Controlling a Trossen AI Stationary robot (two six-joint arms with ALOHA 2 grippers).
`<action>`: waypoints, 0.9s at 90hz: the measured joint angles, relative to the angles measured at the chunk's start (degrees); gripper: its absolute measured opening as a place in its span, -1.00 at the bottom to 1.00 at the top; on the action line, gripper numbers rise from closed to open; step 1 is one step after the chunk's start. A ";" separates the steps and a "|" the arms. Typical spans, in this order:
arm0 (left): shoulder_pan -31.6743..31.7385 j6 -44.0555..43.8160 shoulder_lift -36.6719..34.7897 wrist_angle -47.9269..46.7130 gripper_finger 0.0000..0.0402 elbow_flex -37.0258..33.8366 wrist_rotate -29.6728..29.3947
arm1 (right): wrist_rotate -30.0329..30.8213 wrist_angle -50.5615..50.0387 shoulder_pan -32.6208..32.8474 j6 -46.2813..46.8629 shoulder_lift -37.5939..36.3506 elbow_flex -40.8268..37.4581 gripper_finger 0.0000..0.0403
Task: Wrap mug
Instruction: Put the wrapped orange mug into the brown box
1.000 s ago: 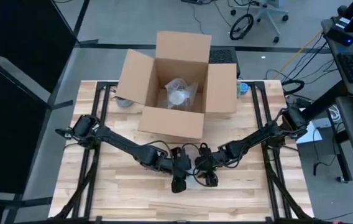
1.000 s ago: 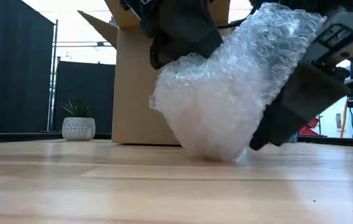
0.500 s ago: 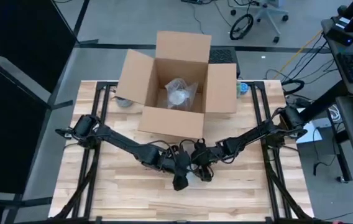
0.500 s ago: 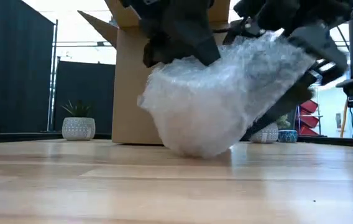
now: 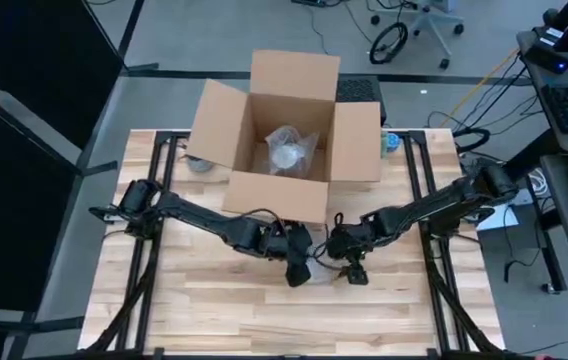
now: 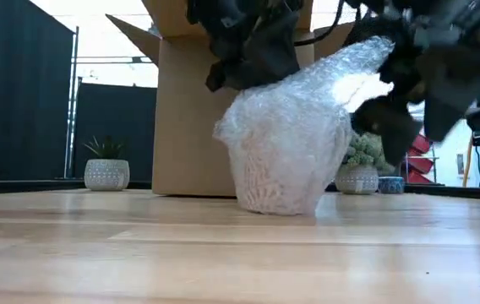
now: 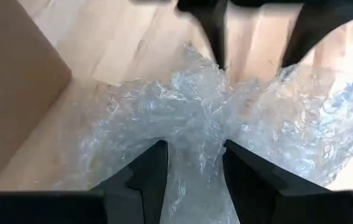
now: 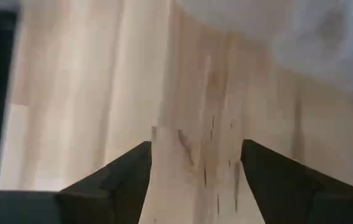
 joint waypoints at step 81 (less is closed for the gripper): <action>0.05 2.89 -0.01 -0.95 -0.31 -0.12 2.06 | 29.43 10.73 7.60 -48.19 8.12 7.57 -0.08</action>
